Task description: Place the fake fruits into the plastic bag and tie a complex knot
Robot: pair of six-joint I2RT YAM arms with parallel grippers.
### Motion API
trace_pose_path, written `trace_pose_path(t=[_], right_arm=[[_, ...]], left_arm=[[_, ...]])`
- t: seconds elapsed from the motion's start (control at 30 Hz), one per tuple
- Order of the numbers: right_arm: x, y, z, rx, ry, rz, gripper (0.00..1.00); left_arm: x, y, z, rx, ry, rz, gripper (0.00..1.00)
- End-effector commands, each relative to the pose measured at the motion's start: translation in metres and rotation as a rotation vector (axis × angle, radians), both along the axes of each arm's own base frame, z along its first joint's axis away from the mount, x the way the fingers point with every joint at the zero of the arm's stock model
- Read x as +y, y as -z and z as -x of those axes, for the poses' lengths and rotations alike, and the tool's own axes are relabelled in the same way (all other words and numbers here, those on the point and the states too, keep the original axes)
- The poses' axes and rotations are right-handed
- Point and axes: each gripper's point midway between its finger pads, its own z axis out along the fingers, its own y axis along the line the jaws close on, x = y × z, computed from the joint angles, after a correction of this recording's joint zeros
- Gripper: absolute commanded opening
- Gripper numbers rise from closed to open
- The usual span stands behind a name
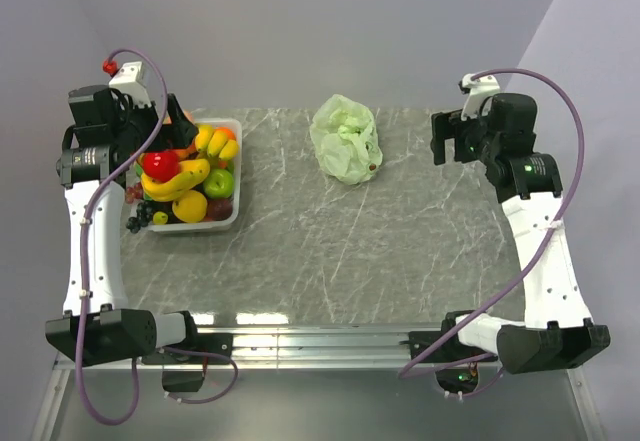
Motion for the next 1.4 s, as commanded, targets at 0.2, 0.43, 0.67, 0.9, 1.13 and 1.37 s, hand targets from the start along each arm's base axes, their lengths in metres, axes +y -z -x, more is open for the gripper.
trace_pose_path(t=[0.2,0.43,0.67,0.9,1.13,1.37], right_arm=[[0.049,0.031,-0.034,0.029,-0.085,0.088,1.0],[0.093,0.061,-0.08,0.072,-0.112,0.176,0.92],[0.147,0.095,-0.133,0.102,-0.169,0.191,0.78],[0.176,0.153,-0.188,0.156,-0.17,0.212,0.75],[0.176,0.205,-0.221,0.171,-0.117,0.276,0.72],[0.174,0.215,-0.208,0.219,-0.155,0.283,0.09]], left_arm=[[0.0,-0.021,-0.003,-0.099,0.016,-0.045,0.99],[-0.014,-0.024,-0.017,-0.121,0.095,-0.034,0.99],[-0.034,-0.027,-0.022,-0.149,0.184,-0.017,0.99],[-0.051,-0.022,-0.017,-0.185,0.28,0.004,0.99],[-0.055,-0.021,-0.01,-0.227,0.28,0.025,0.99],[-0.062,-0.01,-0.014,-0.225,0.298,0.024,0.99]])
